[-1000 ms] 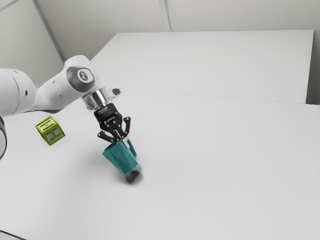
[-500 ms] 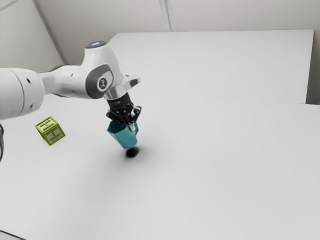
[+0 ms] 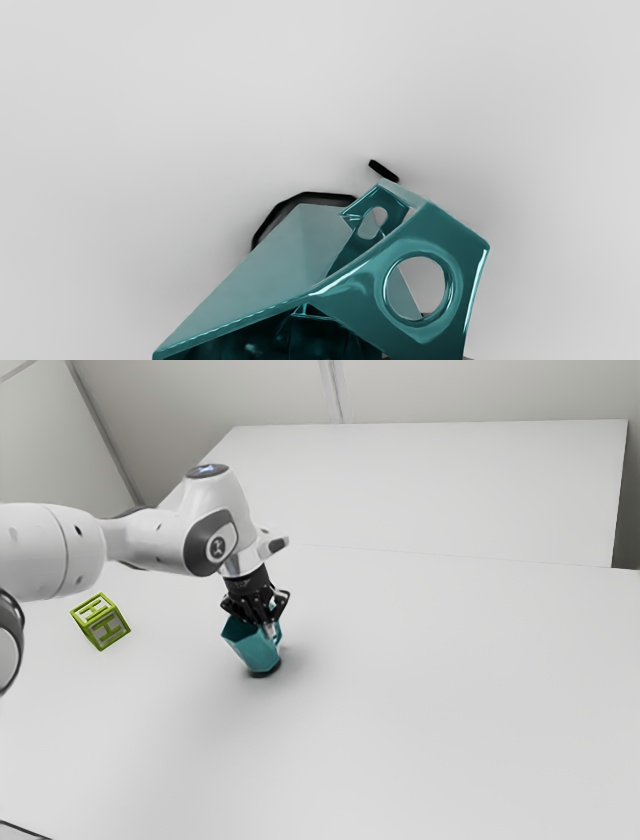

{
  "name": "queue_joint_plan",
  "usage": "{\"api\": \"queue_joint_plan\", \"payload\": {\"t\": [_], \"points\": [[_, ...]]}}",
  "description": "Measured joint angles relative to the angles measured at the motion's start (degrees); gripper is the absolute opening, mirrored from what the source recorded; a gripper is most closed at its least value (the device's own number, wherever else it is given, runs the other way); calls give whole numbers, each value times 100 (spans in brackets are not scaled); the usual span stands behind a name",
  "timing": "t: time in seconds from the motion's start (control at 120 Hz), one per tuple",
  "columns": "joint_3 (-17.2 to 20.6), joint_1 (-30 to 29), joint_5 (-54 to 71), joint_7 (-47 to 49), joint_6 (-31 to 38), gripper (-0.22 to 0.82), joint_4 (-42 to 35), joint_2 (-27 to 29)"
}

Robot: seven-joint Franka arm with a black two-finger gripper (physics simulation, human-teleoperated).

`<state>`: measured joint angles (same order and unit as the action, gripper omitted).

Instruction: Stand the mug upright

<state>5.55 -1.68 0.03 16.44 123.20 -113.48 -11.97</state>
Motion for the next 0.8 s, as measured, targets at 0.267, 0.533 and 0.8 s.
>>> {"api": "queue_joint_plan", "payload": {"t": [0.267,0.533,0.8], "points": [[-1,0,2,-8,25,-15,-1,-99],[50,1,-57,-97,-29,36,-26,119],[152,22,-76,-157,-141,54,34,562]]}}
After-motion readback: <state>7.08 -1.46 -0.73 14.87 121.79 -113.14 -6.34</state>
